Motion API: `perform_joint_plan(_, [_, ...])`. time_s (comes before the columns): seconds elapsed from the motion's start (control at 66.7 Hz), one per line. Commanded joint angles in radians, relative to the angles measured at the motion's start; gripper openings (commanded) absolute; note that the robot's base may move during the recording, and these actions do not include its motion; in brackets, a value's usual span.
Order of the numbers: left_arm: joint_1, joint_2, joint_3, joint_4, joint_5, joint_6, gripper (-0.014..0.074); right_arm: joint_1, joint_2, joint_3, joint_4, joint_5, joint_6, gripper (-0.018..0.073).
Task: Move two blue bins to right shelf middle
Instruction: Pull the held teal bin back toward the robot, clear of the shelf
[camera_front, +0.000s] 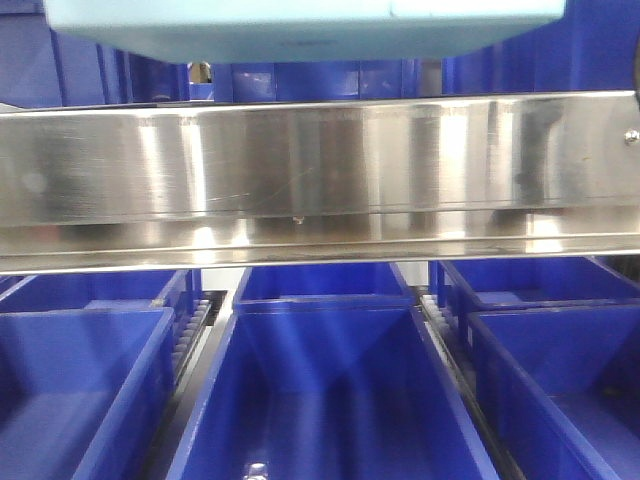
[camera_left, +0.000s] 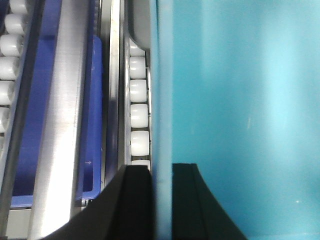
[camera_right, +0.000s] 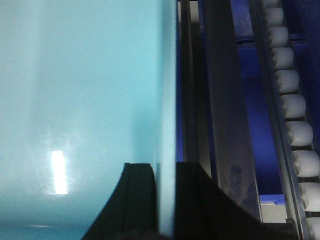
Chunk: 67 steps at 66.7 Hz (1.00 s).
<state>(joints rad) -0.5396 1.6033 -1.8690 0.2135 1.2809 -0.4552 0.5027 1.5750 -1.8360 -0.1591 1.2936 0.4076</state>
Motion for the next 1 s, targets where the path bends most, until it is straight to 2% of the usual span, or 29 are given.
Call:
perform_joint_plan(0.0, [-0.001,-0.045,-0.018,-0.009,-0.060,-0.005,-0.0111,0.006,-0.040,-0.025,0.012,-0.073,-0.005,-0.0167])
perform_joint_plan(0.749, [-0.001,-0.112,-0.018,-0.009,-0.060,-0.005,-0.0111,0.006,-0.071,-0.087,-0.004,-0.073,-0.005,-0.0167])
perform_joint_plan(0.854, [-0.001,-0.112,-0.018,-0.009,-0.060,-0.005,-0.0111,0.006,-0.071,-0.087,-0.007,-0.073,-0.051,-0.0167])
perform_joint_plan(0.989, [-0.001,-0.112,-0.018,-0.009,-0.060,0.033,-0.0111,0.006,-0.071,-0.087,-0.007,-0.073,-0.051,-0.0167])
